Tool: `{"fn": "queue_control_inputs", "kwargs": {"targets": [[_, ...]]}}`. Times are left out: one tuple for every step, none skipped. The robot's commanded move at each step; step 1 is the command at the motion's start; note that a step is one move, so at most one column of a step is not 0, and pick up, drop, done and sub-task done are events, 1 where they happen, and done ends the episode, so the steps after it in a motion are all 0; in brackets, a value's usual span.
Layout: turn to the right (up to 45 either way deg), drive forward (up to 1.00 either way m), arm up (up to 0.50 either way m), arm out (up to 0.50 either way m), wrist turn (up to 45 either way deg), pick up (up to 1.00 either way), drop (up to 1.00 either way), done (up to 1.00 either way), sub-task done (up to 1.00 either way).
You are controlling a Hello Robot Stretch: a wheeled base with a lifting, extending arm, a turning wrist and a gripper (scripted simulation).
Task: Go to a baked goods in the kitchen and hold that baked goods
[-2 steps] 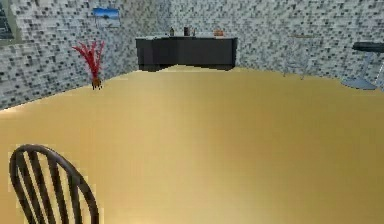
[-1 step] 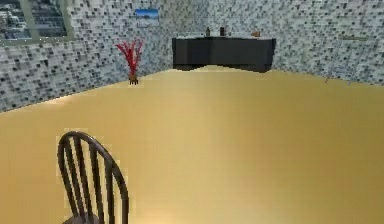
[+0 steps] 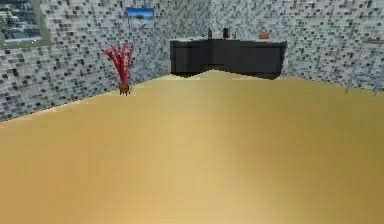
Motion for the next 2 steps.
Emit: {"fn": "queue_control_inputs", "kwargs": {"targets": [[-45.0,0.0,0.0,0.0,0.0,0.0,0.0,0.0,0.0],[-9.0,0.0,0.0,0.0,0.0,0.0,0.0,0.0,0.0]]}}
